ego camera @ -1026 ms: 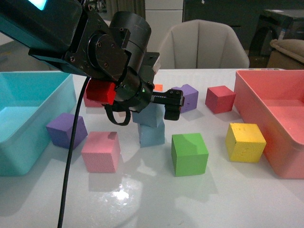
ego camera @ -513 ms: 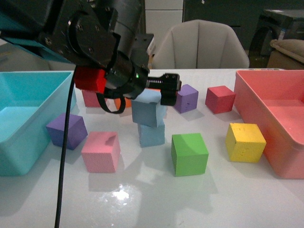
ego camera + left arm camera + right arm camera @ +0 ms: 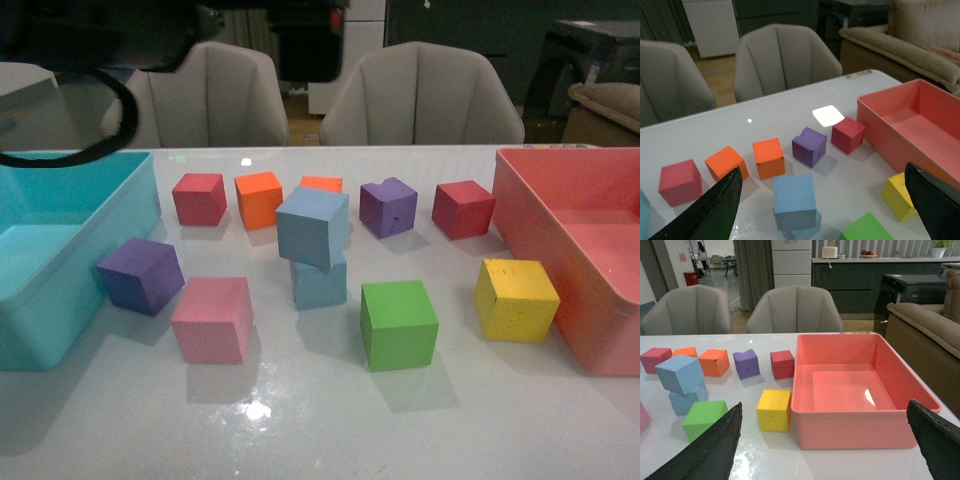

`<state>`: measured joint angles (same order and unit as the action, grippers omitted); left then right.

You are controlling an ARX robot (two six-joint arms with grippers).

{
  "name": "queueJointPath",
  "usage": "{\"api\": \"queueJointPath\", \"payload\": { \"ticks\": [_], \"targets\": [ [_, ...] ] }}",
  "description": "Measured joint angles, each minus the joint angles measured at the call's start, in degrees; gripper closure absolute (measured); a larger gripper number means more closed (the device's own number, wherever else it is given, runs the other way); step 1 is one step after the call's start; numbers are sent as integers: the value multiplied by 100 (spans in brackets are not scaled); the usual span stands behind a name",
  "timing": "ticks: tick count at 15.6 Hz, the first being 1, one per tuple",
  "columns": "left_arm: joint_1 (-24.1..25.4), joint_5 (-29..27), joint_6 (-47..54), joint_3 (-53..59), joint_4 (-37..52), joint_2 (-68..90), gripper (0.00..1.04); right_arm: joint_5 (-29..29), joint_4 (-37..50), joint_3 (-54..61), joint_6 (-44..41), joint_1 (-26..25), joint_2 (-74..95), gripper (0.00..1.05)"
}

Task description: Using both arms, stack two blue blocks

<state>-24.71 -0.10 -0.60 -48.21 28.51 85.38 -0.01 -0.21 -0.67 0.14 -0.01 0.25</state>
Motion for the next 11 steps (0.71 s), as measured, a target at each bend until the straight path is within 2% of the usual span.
{"api": "queueJointPath", "payload": {
  "ticks": [1, 2, 3, 4, 6, 8, 9, 11],
  "targets": [
    [-31, -271, 70, 481, 428, -470, 8, 0, 0, 0, 0, 0, 0, 6],
    [-63, -1241, 63, 986, 962, -890, 19, -2, 0, 0, 0, 0, 0, 6],
    [76, -1928, 63, 1617, 1200, -1438, 31, 2, 0, 0, 0, 0, 0, 6],
    [446, -2048, 61, 2177, 1294, -1884, 46, 0, 2, 0, 0, 0, 0, 6],
    [802, -1700, 61, 2883, 1309, -2350, 69, -2, 0, 0, 0, 0, 0, 6],
    [1178, -1290, 63, 3423, 1307, -2973, 98, 0, 0, 0, 0, 0, 0, 6],
    [1333, -1152, 63, 3615, 1248, -3235, 103, 0, 0, 0, 0, 0, 0, 6],
    [1604, -881, 63, 3976, 1036, -3744, 103, 0, 0, 0, 0, 0, 0, 6]
  ]
}}
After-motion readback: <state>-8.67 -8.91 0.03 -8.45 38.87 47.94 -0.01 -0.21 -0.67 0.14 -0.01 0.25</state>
